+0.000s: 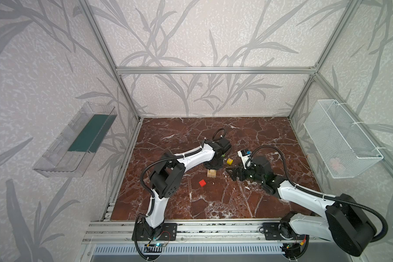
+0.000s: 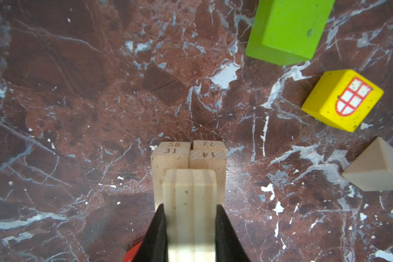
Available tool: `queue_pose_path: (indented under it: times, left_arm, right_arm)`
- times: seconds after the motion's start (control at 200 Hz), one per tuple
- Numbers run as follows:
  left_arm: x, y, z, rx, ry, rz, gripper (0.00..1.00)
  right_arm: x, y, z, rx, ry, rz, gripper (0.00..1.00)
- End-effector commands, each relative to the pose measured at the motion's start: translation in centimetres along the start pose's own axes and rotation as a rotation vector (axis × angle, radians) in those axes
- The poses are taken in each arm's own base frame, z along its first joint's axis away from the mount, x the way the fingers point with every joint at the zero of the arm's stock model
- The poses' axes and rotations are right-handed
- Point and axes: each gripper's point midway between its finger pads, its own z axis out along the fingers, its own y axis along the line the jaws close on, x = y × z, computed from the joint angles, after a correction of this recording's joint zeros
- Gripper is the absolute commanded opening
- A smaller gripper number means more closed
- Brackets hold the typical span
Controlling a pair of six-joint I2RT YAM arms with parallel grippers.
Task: Build the wood block tower
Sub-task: 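Carry the small pine block with the left gripper above the standing bars, then set the block on the bars with the left gripper while the right gripper approaches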
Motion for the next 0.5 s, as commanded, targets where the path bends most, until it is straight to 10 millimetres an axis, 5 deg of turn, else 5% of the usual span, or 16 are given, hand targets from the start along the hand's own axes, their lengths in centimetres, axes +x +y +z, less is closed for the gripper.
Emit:
queue_pose_path:
  times: [0.0, 0.495]
  left_arm:
    - [0.14, 0.52, 0.17, -0.035, 0.016, -0.001, 0.11]
    - [0.04, 0.59, -0.35, -0.033, 0.012, 0.0, 0.31]
  right_arm:
    - [-0.6, -0.19, -0.4, 0.007, -0.031, -0.001, 1.0]
    - [-0.56, -0.33, -0.4, 0.013, -0.03, 0.002, 1.0]
